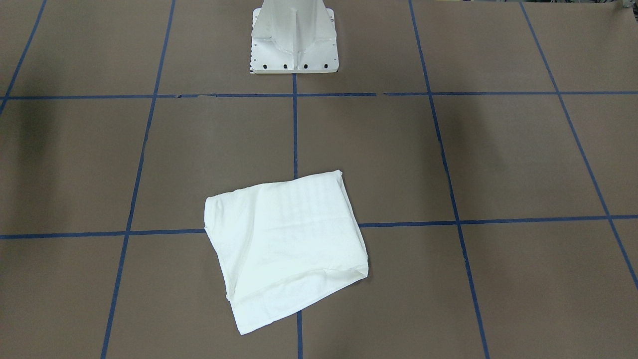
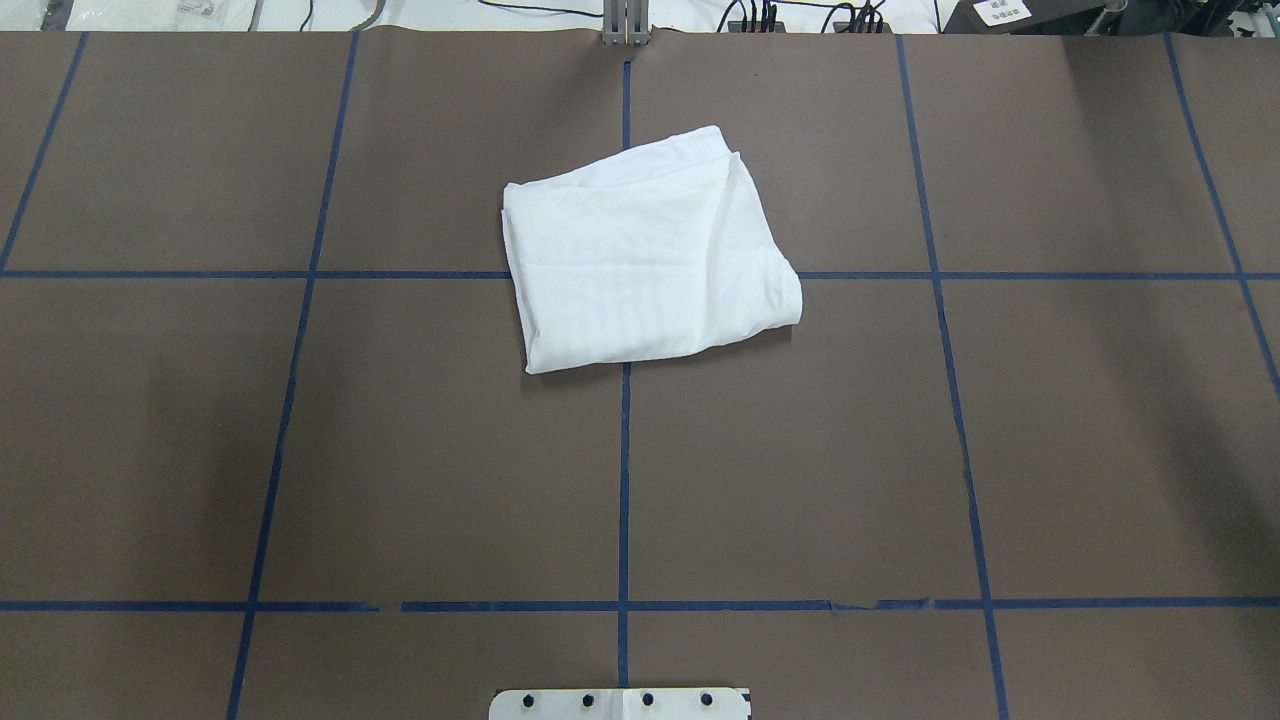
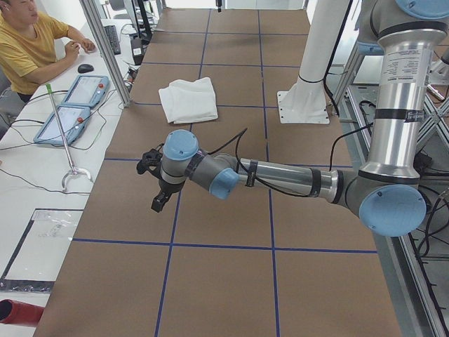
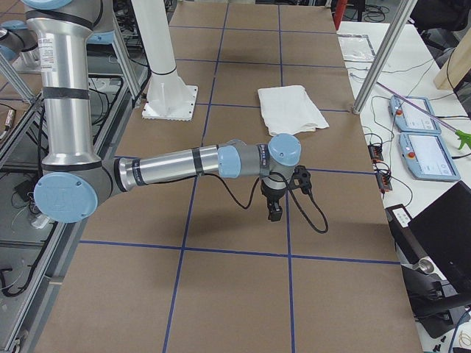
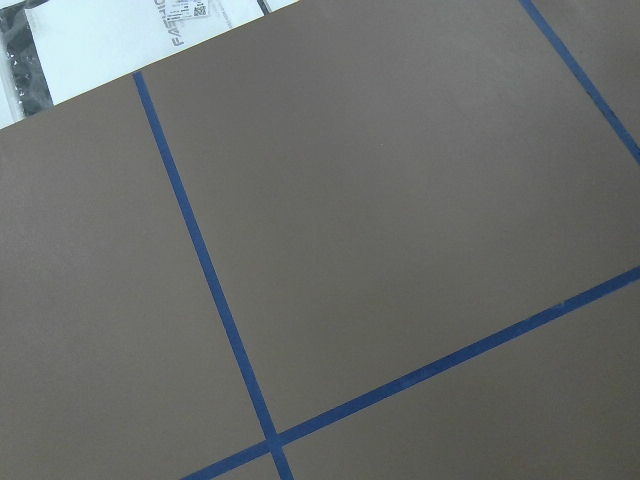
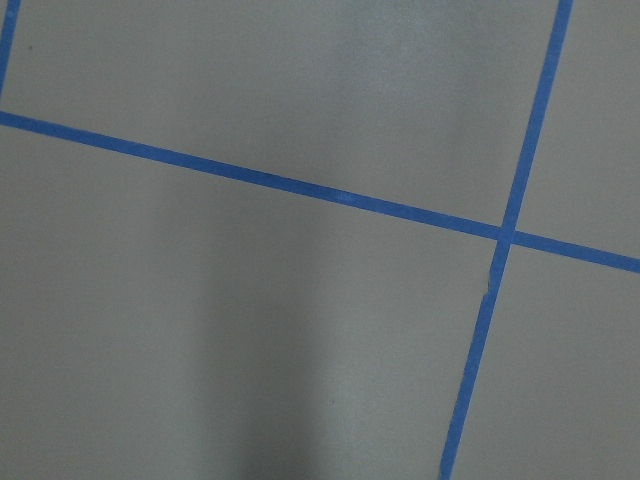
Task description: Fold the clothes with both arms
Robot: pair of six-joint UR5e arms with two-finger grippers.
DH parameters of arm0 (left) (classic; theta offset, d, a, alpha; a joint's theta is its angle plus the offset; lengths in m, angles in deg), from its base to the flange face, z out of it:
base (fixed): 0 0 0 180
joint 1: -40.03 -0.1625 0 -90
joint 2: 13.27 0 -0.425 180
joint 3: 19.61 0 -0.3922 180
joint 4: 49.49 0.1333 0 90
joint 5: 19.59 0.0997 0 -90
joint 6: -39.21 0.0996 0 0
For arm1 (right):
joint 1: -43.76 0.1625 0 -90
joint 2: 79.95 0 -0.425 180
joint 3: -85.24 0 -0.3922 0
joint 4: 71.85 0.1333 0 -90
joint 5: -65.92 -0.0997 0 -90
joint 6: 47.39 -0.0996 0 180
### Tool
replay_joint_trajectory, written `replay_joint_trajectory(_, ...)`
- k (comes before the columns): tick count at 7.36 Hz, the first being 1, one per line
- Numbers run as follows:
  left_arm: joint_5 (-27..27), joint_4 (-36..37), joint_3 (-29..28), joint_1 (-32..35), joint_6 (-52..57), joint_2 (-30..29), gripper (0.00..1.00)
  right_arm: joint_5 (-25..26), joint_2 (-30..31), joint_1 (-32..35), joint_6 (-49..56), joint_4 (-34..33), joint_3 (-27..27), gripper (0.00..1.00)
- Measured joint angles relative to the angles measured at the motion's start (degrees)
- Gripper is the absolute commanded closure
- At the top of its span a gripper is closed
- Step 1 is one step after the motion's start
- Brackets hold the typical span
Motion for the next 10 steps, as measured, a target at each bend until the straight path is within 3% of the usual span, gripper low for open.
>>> replay_joint_trajectory(3, -0.48, -0.76, 3.49, -0.16, 0.22, 3.59, 0.0, 0.35, 0.85, -0.01, 0.07, 0.07, -0.05, 0.0)
replay_joint_trajectory(10, -0.15, -0.11, 4.58, -0.25, 0.07, 3.87, 0.0, 0.26, 0.92, 0.01, -0.18, -0.01, -0.8, 0.0)
